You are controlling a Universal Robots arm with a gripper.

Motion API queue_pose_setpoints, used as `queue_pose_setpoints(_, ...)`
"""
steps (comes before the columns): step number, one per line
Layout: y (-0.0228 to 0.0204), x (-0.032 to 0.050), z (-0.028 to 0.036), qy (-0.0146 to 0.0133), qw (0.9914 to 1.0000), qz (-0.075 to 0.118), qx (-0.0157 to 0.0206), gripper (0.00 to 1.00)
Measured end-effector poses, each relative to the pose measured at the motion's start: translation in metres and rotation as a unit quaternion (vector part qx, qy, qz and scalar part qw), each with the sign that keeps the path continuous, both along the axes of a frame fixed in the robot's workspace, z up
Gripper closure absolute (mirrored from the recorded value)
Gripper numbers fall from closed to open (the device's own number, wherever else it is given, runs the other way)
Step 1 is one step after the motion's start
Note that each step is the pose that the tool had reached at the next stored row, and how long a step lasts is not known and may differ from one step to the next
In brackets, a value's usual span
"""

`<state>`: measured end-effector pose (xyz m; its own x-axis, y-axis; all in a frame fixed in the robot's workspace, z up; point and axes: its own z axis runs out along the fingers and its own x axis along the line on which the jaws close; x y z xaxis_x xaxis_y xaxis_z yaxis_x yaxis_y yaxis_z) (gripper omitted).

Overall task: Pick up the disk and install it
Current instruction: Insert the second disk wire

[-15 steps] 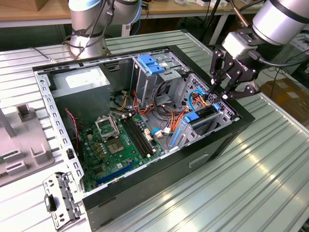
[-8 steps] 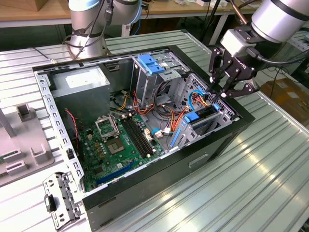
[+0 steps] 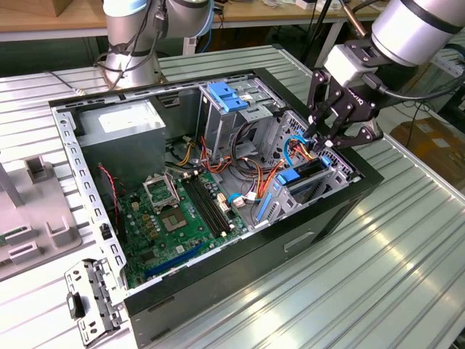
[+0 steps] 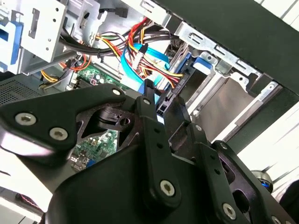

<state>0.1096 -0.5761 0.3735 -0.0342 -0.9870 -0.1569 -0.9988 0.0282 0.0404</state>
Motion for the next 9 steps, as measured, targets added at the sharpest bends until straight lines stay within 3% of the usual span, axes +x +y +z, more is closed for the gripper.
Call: queue_pose_setpoints(9, -0.0020, -0.0001, -0.0108, 0.0003, 1.00000, 0.000, -0.0002, 0.64)
